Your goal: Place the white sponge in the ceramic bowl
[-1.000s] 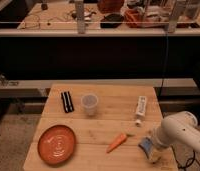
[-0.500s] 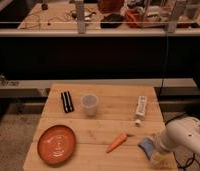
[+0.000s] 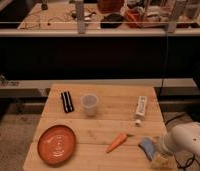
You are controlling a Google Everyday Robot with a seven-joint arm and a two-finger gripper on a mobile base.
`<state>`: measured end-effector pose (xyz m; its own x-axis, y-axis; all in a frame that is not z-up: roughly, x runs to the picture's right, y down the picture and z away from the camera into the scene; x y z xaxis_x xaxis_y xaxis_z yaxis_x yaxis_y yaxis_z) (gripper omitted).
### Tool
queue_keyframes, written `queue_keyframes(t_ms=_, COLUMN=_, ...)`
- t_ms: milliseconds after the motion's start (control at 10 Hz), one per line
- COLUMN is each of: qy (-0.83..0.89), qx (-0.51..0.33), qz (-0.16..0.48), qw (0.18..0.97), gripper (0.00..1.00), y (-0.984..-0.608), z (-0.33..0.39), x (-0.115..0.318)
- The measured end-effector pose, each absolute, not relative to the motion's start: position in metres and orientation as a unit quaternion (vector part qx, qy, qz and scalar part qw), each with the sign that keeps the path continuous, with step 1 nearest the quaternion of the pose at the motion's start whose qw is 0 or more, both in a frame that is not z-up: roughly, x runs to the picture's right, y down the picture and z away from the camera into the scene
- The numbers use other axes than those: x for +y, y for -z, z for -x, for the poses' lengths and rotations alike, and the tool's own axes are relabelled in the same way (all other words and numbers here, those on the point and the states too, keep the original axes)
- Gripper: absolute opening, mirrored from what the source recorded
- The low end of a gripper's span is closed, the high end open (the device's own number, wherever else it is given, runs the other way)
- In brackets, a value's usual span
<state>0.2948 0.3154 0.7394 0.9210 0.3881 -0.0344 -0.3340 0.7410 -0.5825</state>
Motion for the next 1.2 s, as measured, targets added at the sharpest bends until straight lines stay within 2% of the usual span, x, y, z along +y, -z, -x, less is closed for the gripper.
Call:
queue_keyframes(t_ms=200, qy=-0.200, qx=-0.044, qz=0.302, qw=0.931, gripper=0.79, y=-0.750, z=-0.290, x=0.322)
queue_keyframes(t_ms=300, qy=-0.200, qx=-0.047, qz=0.301, qw=0.931, gripper=0.75, y=-0.751, z=-0.290, x=0.323)
queue_keyframes(t_ms=700, qy=-0.194, qx=-0.063, qz=0.298, qw=0.933, gripper=0.37, y=-0.756, z=-0.290, x=0.325)
queue_keyframes(t_ms=1000, qy=-0.191, qx=-0.062, qz=0.297, qw=0.933, gripper=0.12, y=-0.759, z=-0.290, x=0.321)
queue_keyframes(t_ms=1200, qy=-0.194, qx=-0.059, qz=0.297, qw=0.933, gripper=0.06, y=-0.759, z=-0.290, x=0.320)
